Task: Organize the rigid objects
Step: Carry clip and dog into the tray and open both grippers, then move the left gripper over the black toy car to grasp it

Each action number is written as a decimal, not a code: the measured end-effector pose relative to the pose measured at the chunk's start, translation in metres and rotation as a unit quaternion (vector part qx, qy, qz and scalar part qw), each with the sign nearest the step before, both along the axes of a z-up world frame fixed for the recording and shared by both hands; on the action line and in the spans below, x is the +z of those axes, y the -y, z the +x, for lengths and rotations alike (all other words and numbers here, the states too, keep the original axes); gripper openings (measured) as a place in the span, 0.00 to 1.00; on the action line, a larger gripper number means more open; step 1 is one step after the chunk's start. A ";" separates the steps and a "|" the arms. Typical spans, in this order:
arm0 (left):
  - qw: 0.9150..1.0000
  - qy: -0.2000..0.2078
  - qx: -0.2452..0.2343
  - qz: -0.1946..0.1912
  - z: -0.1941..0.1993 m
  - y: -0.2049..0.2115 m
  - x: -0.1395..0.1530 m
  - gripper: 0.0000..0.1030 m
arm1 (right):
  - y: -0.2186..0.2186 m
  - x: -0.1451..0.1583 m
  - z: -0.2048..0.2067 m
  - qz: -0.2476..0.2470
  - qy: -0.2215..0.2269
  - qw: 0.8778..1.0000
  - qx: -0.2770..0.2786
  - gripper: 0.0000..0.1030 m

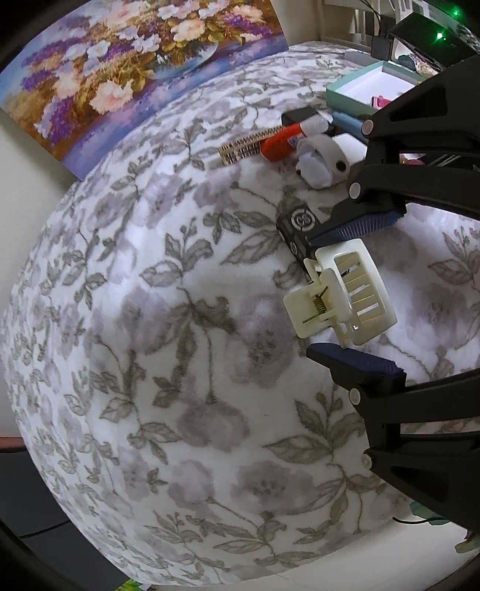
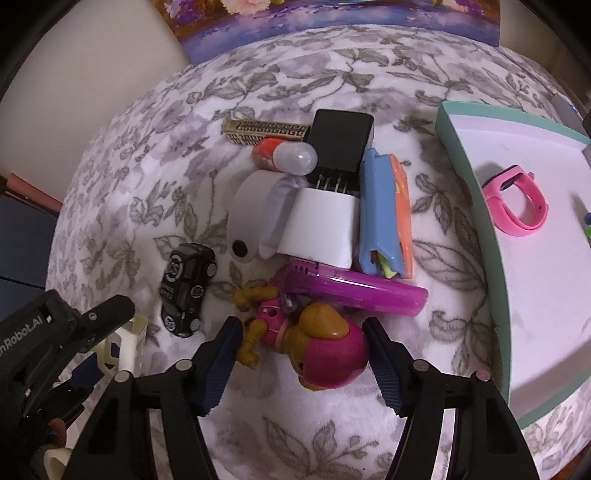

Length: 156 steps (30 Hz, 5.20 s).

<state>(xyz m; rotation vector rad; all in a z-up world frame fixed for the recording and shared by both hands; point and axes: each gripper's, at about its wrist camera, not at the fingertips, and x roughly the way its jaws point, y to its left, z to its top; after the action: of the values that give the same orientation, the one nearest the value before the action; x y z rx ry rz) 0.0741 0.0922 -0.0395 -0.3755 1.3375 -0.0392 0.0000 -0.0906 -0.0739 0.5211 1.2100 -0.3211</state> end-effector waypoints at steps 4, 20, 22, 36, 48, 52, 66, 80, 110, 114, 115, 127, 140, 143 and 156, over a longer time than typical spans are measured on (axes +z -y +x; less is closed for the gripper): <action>1.000 0.016 -0.004 0.002 -0.002 0.001 0.011 0.55 | 0.003 0.011 -0.007 0.015 0.015 1.000 -0.001 0.68; 0.998 0.058 -0.035 0.009 -0.019 0.022 0.046 0.55 | 0.028 0.047 -0.030 0.041 0.062 0.997 -0.028 0.68; 0.997 0.064 -0.043 0.009 -0.023 0.030 0.050 0.55 | 0.036 0.052 -0.035 0.042 0.068 0.996 -0.036 0.68; 0.985 0.080 -0.152 0.025 -0.062 0.121 0.060 0.55 | 0.141 0.078 -0.096 -0.031 0.059 0.984 -0.165 0.68; 0.952 0.091 -0.287 0.048 -0.114 0.225 0.047 0.55 | 0.216 0.065 -0.147 -0.043 0.020 0.965 -0.258 0.68; 0.941 0.097 -0.320 0.056 -0.128 0.252 0.038 0.55 | 0.236 0.061 -0.164 -0.046 0.010 0.957 -0.286 0.68; 0.922 0.104 -0.367 0.069 -0.137 0.287 0.015 0.55 | 0.258 0.048 -0.179 -0.039 -0.006 0.950 -0.309 0.68; 0.925 0.103 -0.362 0.058 -0.133 0.283 0.019 0.59 | 0.259 0.040 -0.175 -0.023 -0.019 0.953 -0.300 0.69; 0.990 0.057 -0.113 0.067 -0.036 0.134 0.025 0.82 | 0.211 0.064 -0.139 -0.091 0.009 0.972 -0.215 1.00; 0.993 0.063 -0.066 0.072 -0.025 0.102 0.030 0.82 | 0.194 0.067 -0.127 -0.089 0.021 0.976 -0.195 1.00; 0.994 0.066 -0.057 0.071 -0.024 0.095 0.031 0.82 | 0.188 0.068 -0.124 -0.089 0.025 0.978 -0.189 1.00; 0.994 0.096 0.013 0.047 -0.013 0.037 0.044 0.83 | 0.114 0.070 -0.078 -0.091 0.053 0.991 -0.085 1.00; 0.995 0.086 -0.003 0.043 0.001 0.024 0.028 0.83 | 0.086 0.055 -0.054 -0.065 0.051 0.995 -0.064 1.00; 0.996 0.080 -0.008 0.043 0.004 0.023 0.023 0.83 | 0.083 0.050 -0.047 -0.055 0.050 0.995 -0.065 1.00; 0.994 0.017 -0.088 0.066 0.017 0.049 -0.021 0.83 | 0.054 0.035 -0.020 -0.037 0.047 0.998 -0.019 1.00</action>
<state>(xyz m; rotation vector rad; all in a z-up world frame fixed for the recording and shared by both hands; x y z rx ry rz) 0.0913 0.0437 -0.0601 -0.1429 1.3286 -0.1030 -0.0198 -0.1445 -0.0388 0.4905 1.0935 -0.3685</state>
